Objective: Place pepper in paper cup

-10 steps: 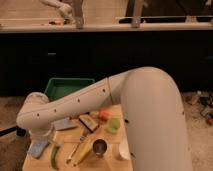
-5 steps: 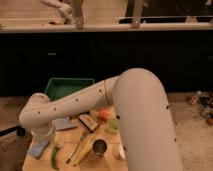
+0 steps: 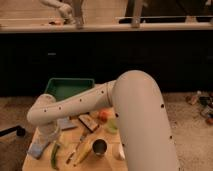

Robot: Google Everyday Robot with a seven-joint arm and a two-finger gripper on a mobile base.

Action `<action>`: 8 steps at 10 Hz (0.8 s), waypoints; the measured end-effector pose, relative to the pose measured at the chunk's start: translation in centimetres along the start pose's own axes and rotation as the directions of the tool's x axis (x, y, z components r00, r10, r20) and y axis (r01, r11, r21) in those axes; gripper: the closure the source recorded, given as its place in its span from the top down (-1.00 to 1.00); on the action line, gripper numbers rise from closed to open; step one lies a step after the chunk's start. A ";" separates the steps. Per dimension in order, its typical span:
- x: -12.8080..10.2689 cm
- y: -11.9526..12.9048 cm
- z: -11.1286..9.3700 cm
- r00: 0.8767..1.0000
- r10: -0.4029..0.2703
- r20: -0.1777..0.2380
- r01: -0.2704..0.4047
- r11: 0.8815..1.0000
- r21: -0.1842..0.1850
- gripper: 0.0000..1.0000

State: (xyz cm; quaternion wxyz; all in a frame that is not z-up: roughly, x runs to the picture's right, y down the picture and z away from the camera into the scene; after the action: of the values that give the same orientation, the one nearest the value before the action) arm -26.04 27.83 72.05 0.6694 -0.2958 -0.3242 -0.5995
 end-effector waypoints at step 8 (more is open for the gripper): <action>1.5 0.8 3.4 0.994 -0.011 0.107 0.015 0.999 -0.038 0.60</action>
State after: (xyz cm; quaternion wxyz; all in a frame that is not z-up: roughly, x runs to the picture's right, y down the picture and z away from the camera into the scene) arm -25.40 29.67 75.27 0.6414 -0.3381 -0.3496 -0.5933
